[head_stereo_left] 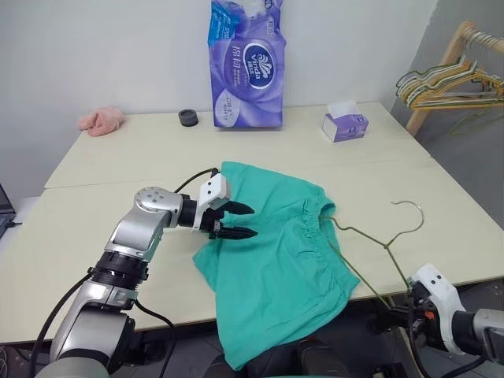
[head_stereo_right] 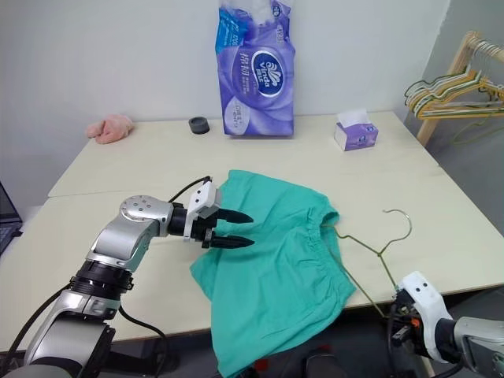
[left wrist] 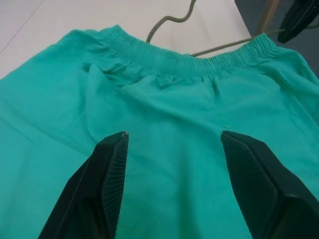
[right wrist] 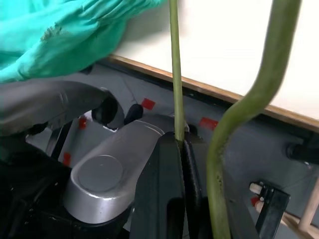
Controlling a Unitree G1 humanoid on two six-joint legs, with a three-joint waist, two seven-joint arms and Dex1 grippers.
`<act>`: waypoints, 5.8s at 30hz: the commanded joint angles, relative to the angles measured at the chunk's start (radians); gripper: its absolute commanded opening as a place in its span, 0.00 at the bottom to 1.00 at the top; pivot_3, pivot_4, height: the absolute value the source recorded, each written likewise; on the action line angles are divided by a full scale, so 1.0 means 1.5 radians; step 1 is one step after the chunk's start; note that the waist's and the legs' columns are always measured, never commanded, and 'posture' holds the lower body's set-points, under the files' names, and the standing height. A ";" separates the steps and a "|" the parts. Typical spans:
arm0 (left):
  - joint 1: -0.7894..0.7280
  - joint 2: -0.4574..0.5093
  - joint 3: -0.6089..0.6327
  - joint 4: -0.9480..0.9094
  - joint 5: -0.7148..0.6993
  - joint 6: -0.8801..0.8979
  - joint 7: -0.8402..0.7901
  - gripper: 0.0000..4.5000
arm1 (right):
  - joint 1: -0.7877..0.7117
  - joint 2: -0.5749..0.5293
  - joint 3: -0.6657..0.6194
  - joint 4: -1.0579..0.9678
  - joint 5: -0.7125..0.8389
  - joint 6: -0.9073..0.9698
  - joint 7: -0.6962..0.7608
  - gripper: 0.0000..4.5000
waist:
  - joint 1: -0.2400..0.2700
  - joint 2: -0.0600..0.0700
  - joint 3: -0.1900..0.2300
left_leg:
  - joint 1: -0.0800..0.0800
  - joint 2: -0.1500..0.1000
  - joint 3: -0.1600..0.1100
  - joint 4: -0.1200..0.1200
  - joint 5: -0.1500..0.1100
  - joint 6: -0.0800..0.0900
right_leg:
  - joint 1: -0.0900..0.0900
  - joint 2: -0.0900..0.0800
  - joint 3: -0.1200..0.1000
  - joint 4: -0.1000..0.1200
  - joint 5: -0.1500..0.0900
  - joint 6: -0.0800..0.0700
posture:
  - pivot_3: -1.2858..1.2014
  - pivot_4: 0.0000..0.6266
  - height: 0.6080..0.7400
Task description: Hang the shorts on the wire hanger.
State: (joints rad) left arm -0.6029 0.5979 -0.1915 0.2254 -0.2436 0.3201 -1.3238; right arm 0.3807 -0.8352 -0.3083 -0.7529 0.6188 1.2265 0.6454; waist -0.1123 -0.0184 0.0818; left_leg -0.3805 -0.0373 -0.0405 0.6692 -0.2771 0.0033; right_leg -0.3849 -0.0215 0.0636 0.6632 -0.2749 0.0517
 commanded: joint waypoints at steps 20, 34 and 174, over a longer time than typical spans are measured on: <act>-0.046 -0.031 0.031 0.016 -0.011 -0.020 0.058 0.69 | -0.285 0.026 0.081 0.243 0.060 0.086 0.010 0.00 | -0.024 0.000 0.000 | 0.000 0.001 0.001 0.001 0.000 0.000 | 0.000 0.001 0.001 0.000 0.002 0.000 | 0.44 0.09 1.00; -0.040 -0.026 0.058 0.004 -0.020 -0.007 0.096 0.69 | -0.385 0.001 0.075 0.253 0.077 0.088 0.049 0.00 | -0.054 0.000 0.001 | 0.000 0.004 0.005 0.001 0.000 0.000 | -0.003 0.003 0.004 0.001 0.004 -0.001 | 0.45 0.10 1.00; -0.191 -0.069 -0.011 0.204 0.023 -0.109 -0.139 0.00 | -0.139 0.197 0.072 -0.033 -0.159 -0.118 -0.071 0.92 | -0.017 0.002 -0.001 | -0.004 0.000 -0.002 0.006 -0.001 0.001 | -0.002 0.000 -0.002 0.002 0.005 -0.002 | 0.44 0.09 1.00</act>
State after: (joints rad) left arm -0.8712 0.4981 -0.2504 0.5730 -0.1679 0.1190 -1.5448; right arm 0.1754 -0.5285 -0.2021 -0.7833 0.3887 1.0871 0.5500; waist -0.1382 -0.0157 0.0802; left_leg -0.3865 -0.0375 -0.0440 0.6782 -0.2782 0.0049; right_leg -0.3876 -0.0217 0.0607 0.6664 -0.2669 0.0486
